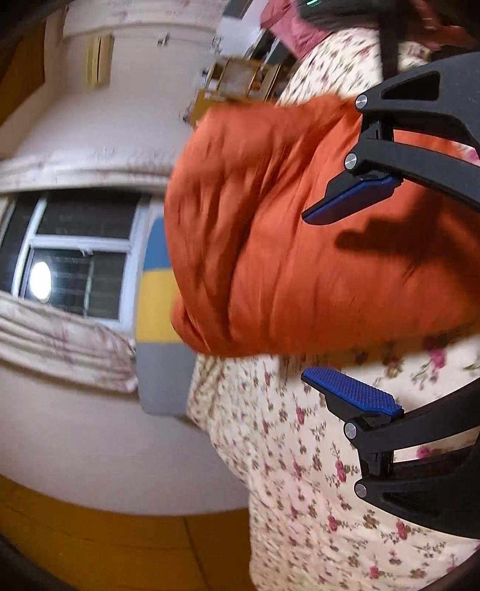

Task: Fold large clothes

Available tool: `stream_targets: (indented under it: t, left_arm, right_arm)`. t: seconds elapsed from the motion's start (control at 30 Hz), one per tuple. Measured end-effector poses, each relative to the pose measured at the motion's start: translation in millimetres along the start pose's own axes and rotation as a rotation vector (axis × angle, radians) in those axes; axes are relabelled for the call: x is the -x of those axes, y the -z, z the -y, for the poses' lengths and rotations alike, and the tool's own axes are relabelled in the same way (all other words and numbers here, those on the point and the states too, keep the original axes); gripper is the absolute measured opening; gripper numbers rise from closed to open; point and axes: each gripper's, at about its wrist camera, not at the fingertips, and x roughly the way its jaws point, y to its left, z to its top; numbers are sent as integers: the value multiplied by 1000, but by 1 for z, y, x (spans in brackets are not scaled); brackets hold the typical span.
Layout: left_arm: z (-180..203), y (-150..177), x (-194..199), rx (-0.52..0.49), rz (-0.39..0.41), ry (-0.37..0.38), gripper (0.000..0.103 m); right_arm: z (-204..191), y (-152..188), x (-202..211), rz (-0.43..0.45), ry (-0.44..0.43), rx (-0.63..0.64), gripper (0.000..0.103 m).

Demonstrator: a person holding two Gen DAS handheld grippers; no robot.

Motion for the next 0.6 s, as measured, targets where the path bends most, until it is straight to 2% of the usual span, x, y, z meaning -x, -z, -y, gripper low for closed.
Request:
stream_targets:
  t: [0.07, 0.13, 0.2, 0.23, 0.33, 0.4, 0.47, 0.57, 0.6]
  left_arm:
    - [-8, -8, -27, 40, -59, -41, 82]
    - [-14, -10, -44, 96, -104, -24, 83]
    - [-15, -11, -50, 135, -112, -9, 83]
    - [-13, -9, -54, 136, -131, 9, 83]
    - [-4, -5, -51, 96, -124, 18, 83]
    - [1, -3, -48, 71, -125, 29, 83]
    - [1, -7, -50, 58, -126, 38, 83]
    - [-1, -14, -54, 54, -151, 58, 83]
    - [-3, -17, -56, 55, -156, 56, 83]
  right_arm:
    - [-1, -3, 4, 16, -17, 10, 11]
    - [-4, -8, 13, 47, -39, 15, 17]
    - [-8, -15, 30, 117, -18, 33, 36]
    - [-10, -19, 40, 155, -29, 45, 38]
    - [-21, -39, 56, 227, -76, 76, 47]
    - [-35, -59, 53, 239, -90, 120, 54]
    - [-49, -79, 44, 234, -107, 154, 57]
    - [-70, -112, 14, 183, -108, 222, 66]
    - [-74, -120, 5, 166, -102, 229, 65]
